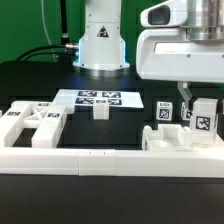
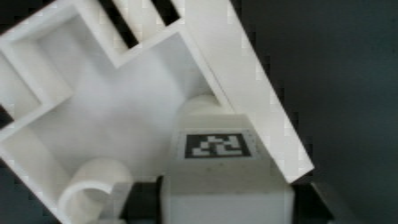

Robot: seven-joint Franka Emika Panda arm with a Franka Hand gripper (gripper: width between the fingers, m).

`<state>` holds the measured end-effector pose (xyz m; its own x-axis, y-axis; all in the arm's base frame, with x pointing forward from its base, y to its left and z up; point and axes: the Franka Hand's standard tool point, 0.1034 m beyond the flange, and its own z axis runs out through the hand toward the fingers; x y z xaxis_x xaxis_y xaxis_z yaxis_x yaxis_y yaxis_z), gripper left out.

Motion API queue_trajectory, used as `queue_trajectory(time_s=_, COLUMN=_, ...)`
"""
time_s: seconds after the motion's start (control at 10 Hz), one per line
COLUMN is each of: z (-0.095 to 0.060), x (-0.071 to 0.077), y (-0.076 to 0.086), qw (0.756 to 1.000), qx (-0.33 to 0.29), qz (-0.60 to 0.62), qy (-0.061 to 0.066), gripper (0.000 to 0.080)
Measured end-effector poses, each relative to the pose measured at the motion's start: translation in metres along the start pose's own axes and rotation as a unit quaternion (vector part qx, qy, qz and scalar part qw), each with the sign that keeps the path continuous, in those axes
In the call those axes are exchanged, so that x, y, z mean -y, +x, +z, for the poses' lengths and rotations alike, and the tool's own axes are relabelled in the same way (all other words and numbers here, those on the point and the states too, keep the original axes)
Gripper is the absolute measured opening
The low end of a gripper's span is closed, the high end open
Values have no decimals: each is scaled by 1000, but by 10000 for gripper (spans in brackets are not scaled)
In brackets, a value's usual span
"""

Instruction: Assemble chair

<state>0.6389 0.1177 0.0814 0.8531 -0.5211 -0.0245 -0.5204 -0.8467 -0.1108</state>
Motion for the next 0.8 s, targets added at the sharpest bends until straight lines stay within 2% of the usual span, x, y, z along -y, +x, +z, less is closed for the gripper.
queue_trajectory(time_s=0.4, z=0, x=1, y=0, qw=989, qx=3, qz=148, qy=5, gripper=287)
queue_trajectory(time_s=0.6, z=1, x=0, y=-2, qw=959, qx=10, qz=282, qy=16, gripper=287)
queue_trajectory(time_s=0.8, z=2, x=2, y=-2, qw=918, qx=23, qz=394, qy=35, gripper=287)
